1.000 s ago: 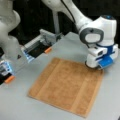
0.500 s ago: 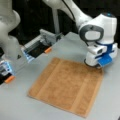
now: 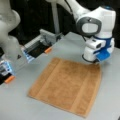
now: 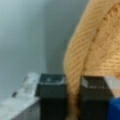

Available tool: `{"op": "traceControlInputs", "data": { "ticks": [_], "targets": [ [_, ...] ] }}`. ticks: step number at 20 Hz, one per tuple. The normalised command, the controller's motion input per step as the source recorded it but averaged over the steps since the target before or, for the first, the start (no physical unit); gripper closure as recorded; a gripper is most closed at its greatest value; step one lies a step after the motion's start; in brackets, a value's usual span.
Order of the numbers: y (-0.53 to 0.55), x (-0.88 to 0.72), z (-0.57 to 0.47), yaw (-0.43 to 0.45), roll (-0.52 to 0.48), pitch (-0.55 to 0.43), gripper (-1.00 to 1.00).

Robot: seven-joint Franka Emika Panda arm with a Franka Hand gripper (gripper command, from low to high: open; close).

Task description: Folding a towel twice

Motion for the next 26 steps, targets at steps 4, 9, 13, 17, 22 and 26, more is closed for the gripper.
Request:
{"op": "traceControlInputs", "data": {
  "ticks": [4, 9, 13, 17, 22, 26],
  "targets": [
    [-0.40, -0.39, 0.06, 0.062, 0.310, 0.062, 1.00],
    [-0.34, -0.30, -0.07, -0.030, 0.339, -0.039, 1.00],
    [-0.37, -0.41, -0.08, -0.136, 0.358, -0.203, 1.00],
    [-0.46, -0.61, -0.07, -0.144, 0.349, -0.279, 1.00],
    [-0.34, -0.76, -0.09, -0.111, 0.326, -0.288, 1.00],
    [-0.04, -0.80, -0.17, -0.166, 0.189, -0.321, 1.00]
  ]
}}
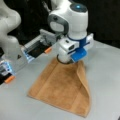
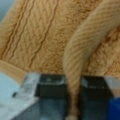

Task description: Folding a towel twice

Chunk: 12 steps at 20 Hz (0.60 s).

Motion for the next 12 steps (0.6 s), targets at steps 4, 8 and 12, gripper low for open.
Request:
{"op": "traceControlInputs", "data": {
  "ticks": [4, 8, 12],
  "targets": [
    [0.14, -0.80, -0.21, -0.233, 0.096, -0.345, 1.00],
    [0.13, -0.68, -0.20, -0.309, 0.093, -0.309, 1.00],
    [0.01, -0.63, -0.14, -0.363, 0.110, -0.210, 1.00]
  ]
}}
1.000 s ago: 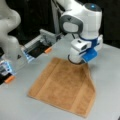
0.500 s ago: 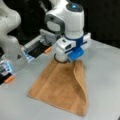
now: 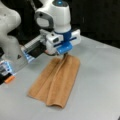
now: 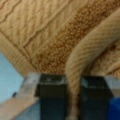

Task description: Folding a towel twice

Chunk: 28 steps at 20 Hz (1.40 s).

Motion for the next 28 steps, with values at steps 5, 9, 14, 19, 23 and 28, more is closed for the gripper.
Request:
{"op": "traceControlInputs", "data": {
  "ticks": [5, 9, 14, 19, 23, 28],
  "targets": [
    [-0.19, -0.75, -0.11, -0.271, 0.130, -0.152, 1.00],
    [-0.20, -0.71, -0.14, -0.159, 0.151, -0.136, 1.00],
    [-0.08, -0.54, -0.20, -0.079, 0.176, -0.166, 1.00],
    [0.01, -0.35, -0.29, -0.054, 0.170, -0.165, 1.00],
    [0.09, -0.20, -0.28, -0.030, 0.130, -0.149, 1.00],
    [0.16, -0.07, -0.29, -0.037, 0.116, -0.173, 1.00]
  ]
}}
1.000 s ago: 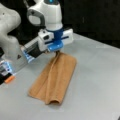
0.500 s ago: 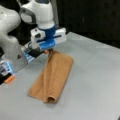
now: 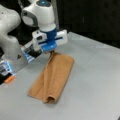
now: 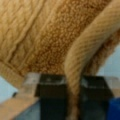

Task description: Folding a towel twice

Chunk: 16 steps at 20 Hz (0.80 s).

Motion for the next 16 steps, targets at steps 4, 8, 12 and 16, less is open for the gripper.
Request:
{"op": "traceControlInputs", "data": {
  "ticks": [4, 8, 12, 16],
  "targets": [
    [0.17, -0.05, -0.26, -0.092, 0.147, -0.173, 1.00],
    [0.10, -0.18, -0.14, -0.124, 0.194, -0.115, 1.00],
    [0.03, -0.26, -0.08, -0.099, 0.160, -0.076, -1.00],
    [-0.06, -0.34, -0.09, -0.063, 0.163, -0.052, -1.00]
  ]
}}
